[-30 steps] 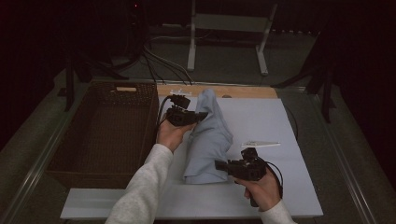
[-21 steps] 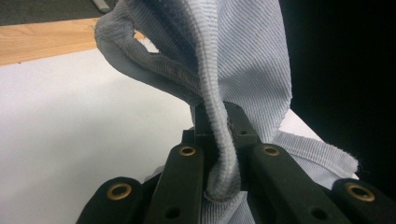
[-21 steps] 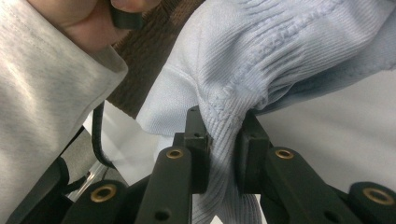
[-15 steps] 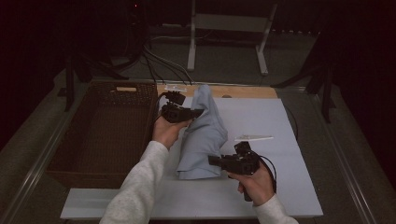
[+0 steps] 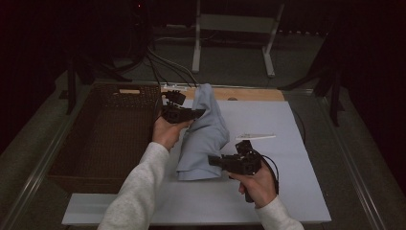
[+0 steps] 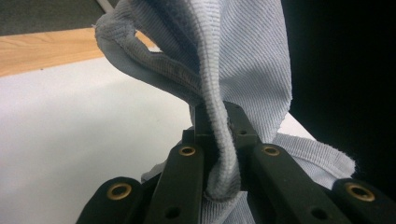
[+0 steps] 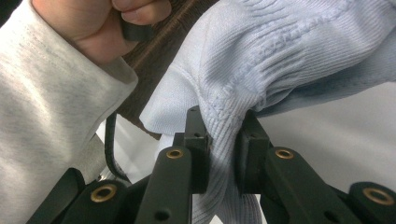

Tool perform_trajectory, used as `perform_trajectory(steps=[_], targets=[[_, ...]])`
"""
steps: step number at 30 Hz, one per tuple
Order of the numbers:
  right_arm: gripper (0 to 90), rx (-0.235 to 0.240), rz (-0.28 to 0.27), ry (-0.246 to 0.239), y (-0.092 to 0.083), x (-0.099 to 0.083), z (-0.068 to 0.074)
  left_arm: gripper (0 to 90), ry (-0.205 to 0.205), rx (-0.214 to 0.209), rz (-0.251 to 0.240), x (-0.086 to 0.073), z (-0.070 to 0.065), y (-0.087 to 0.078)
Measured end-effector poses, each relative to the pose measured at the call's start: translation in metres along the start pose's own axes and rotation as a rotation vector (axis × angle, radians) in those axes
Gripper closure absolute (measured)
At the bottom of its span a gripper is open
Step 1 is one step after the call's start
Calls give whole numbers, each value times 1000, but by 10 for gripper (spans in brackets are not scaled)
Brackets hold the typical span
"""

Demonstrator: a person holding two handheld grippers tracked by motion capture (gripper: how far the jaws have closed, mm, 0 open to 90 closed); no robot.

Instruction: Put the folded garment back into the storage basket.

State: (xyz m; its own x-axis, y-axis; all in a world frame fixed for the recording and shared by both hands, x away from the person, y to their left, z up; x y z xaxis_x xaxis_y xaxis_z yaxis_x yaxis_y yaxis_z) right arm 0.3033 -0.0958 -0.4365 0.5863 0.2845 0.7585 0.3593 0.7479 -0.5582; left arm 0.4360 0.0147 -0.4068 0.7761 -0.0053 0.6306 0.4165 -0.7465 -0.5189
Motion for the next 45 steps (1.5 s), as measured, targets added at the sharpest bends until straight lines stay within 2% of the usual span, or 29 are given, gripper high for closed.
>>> perform_trajectory(steps=[26,45], targets=[[786,16,-30,-39,7,34,15,867,6,12,-34,18,0,-23],[786,13,-34,-52,16,53,19,867,13,33,-57,30,4,-37]])
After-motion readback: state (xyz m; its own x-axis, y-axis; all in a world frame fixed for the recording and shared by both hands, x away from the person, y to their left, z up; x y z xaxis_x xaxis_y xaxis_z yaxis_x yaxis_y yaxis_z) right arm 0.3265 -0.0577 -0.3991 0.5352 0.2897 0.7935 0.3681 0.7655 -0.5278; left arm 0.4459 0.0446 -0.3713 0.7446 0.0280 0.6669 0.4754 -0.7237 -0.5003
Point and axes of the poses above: each handheld gripper's, and its own axes: y roughly forward along the jaws, x roughly out of its top, z roughly to its left, the point moved 8 cm from there along y, roughly forward along the jaws, and after that the axes turned 13 degrees about -y, right-handed, at the moved point
